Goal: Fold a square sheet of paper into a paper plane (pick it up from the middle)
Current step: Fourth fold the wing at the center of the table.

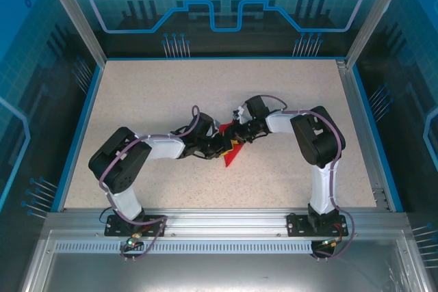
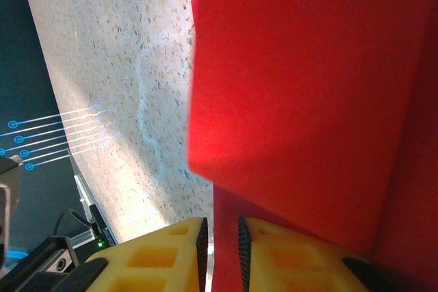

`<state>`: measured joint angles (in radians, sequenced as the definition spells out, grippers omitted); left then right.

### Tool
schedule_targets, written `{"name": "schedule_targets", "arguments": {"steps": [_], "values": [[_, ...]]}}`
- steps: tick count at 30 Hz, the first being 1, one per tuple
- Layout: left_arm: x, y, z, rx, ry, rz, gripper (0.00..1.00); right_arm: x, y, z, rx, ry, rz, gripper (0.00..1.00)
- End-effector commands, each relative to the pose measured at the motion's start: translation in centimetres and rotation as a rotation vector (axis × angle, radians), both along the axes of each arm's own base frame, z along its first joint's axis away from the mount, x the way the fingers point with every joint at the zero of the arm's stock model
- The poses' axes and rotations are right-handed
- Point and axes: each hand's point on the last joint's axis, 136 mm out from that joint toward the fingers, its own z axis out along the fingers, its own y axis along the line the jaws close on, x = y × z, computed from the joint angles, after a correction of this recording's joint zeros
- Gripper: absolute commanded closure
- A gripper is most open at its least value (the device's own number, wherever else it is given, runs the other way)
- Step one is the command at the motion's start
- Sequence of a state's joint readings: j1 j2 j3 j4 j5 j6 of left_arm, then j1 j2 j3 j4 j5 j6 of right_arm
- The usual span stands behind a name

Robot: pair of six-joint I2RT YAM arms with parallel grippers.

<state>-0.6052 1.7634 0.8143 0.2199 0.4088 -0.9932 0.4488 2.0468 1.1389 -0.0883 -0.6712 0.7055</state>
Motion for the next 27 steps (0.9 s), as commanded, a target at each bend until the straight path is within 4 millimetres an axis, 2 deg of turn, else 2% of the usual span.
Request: {"name": "schedule_targets", "arguments": {"steps": [1, 6, 11, 18, 23, 27], "values": [[-1.3, 0.0, -1.8, 0.008, 0.044, -0.033, 0.80, -3.5, -3.1, -5.8, -0.171, 0.188, -0.028, 0.78], [-2.6, 0.3, -2.8, 0.011, 0.074, -0.052, 0.81, -3.5, -3.2, -5.9, -0.175, 0.188, -0.028, 0.78], [-4.0, -0.5, -3.0, -0.018, 0.094, -0.111, 0.80, -3.6, -3.2, -6.1, -0.177, 0.193, -0.030, 0.77], [-5.5, -0.2, -3.6, 0.006, 0.115, -0.153, 0.80, -3.7, -3.3, -6.1, -0.179, 0.195, -0.033, 0.77], [-6.6, -0.8, -3.3, -0.002, 0.122, -0.223, 0.80, -3.8, -3.4, -6.3, -0.184, 0.196, -0.035, 0.77], [-7.6, -0.5, -4.0, 0.029, 0.163, -0.240, 0.80, -3.8, -3.5, -6.4, -0.188, 0.199, -0.039, 0.77]]}}
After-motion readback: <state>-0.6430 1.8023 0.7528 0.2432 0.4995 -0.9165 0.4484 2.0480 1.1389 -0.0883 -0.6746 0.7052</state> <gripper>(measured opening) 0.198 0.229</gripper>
